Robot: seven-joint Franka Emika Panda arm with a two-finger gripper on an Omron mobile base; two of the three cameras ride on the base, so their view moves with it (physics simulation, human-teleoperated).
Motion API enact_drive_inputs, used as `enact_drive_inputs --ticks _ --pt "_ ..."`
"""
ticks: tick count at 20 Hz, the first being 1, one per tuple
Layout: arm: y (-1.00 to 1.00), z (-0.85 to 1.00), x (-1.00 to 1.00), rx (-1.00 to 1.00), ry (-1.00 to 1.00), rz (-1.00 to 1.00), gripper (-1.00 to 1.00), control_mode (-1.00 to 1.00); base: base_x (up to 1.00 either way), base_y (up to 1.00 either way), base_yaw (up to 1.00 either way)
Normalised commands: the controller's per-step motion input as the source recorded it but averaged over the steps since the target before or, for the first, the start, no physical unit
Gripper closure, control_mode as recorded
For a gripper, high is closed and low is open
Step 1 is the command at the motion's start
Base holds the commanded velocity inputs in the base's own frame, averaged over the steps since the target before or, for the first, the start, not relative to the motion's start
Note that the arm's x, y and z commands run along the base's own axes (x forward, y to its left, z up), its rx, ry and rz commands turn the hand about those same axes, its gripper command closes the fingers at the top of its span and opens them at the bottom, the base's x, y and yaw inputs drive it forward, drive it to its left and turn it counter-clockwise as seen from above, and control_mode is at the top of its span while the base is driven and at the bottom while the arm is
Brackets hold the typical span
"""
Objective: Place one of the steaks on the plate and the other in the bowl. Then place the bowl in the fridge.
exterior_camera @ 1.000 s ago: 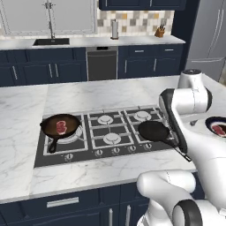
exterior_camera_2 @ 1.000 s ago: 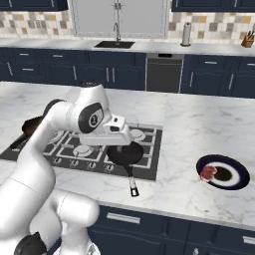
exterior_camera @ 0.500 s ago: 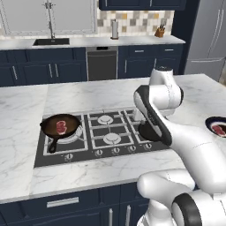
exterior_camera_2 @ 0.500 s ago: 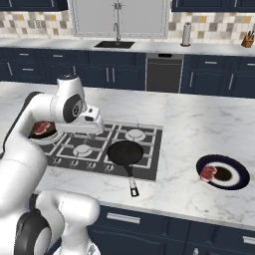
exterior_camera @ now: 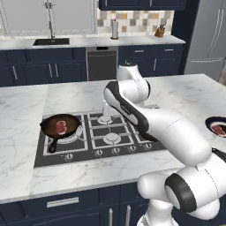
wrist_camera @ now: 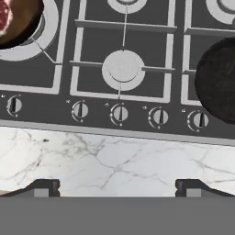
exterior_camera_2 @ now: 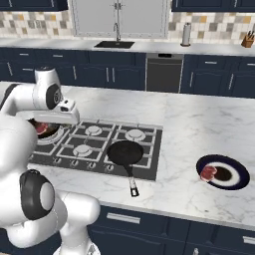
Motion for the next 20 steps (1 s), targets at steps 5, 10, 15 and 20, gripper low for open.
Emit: enact_drive_inputs --ticks 5,10,15,20 --pt "1.00 0.00 0.19 0.00 0.00 0.00 -1.00 -1.00 0.00 0.00 0.00" --pt "1.00 -0.08 0.31 0.00 0.00 0.00 -1.00 -1.00 0.00 0.00 0.00" --pt "0.78 -0.17 0.43 0.09 -0.07 0.00 -1.00 -1.00 0.00 0.00 0.00" --pt "0.70 -0.21 0.39 0.13 -0.11 -0.03 -1.00 -1.00 0.00 0.00 0.00"
